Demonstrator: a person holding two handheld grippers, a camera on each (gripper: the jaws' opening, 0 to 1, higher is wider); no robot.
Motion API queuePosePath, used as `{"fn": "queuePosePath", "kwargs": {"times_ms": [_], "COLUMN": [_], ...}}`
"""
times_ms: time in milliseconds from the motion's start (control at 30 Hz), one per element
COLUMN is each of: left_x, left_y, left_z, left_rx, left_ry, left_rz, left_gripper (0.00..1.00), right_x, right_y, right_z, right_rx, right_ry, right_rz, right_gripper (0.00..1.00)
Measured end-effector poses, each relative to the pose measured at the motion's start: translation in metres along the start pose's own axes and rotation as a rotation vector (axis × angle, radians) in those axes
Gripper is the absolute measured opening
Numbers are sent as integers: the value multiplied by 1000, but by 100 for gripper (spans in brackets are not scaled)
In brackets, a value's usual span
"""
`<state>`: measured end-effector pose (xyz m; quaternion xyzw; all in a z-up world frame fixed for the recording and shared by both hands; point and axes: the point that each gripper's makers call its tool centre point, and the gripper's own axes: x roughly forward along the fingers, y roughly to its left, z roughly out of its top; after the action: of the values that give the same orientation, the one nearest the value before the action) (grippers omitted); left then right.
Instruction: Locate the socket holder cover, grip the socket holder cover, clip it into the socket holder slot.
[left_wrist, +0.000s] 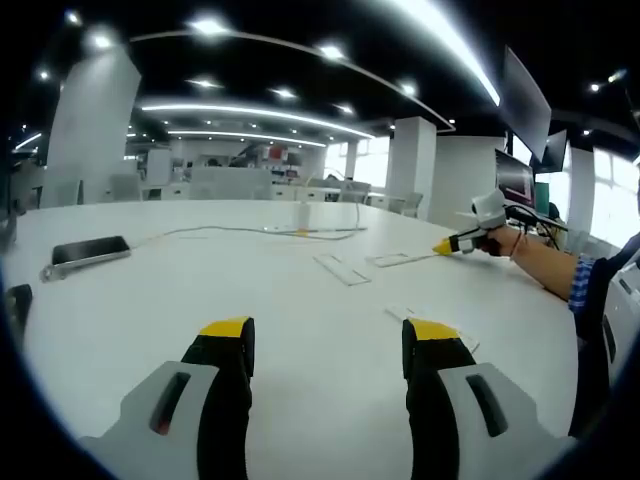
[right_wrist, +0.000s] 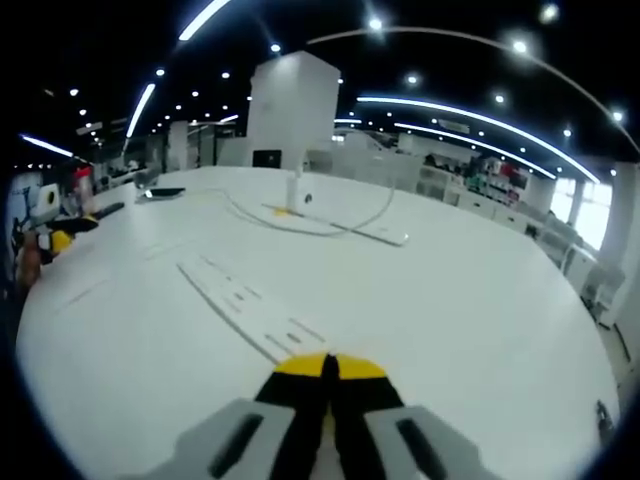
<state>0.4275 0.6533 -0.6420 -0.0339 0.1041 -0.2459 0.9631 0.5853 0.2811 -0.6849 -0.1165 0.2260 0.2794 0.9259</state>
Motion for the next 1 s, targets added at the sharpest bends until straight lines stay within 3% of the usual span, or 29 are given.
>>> {"fn": "queuePosePath", "kwargs": {"times_ms": [1000], "left_x": [1], "left_y": [1], "left_z": [0], "left_rx": [1], "left_ry": [-2], "left_rz": [2], "left_gripper": [60], "right_x": [2], "right_y": [1], "right_z": [2], "right_rx": [2], "right_ry": [-27], "right_rz": [8], "right_gripper": [4]}}
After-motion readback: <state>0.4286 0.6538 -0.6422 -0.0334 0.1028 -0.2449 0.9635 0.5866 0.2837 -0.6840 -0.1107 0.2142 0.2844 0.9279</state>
